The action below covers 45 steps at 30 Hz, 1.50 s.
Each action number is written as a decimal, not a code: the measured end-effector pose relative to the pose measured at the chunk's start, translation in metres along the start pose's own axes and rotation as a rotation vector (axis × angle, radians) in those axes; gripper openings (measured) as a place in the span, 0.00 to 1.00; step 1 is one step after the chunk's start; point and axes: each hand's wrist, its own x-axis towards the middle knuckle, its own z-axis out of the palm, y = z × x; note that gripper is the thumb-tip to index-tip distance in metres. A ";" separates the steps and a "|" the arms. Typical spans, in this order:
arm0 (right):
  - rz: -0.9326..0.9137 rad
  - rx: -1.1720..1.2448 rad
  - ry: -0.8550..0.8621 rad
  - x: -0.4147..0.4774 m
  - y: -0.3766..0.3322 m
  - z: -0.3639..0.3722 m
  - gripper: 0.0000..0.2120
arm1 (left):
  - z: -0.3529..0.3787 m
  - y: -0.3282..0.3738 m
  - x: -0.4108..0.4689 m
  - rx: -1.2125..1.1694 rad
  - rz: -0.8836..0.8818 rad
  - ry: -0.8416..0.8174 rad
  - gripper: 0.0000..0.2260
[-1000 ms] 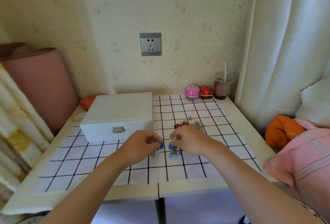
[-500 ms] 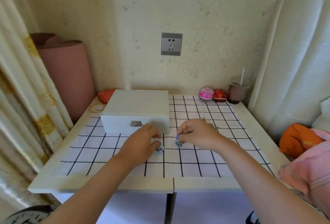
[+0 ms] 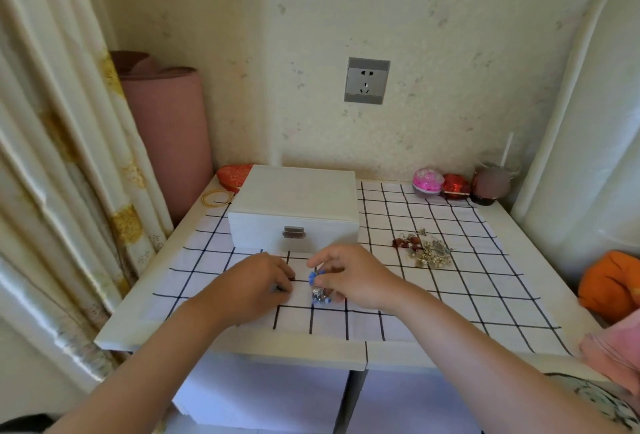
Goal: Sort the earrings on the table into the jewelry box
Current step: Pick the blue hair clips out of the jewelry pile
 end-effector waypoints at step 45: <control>-0.098 -0.409 0.004 0.020 -0.022 0.065 0.16 | -0.029 -0.029 -0.031 -0.005 -0.259 -0.019 0.14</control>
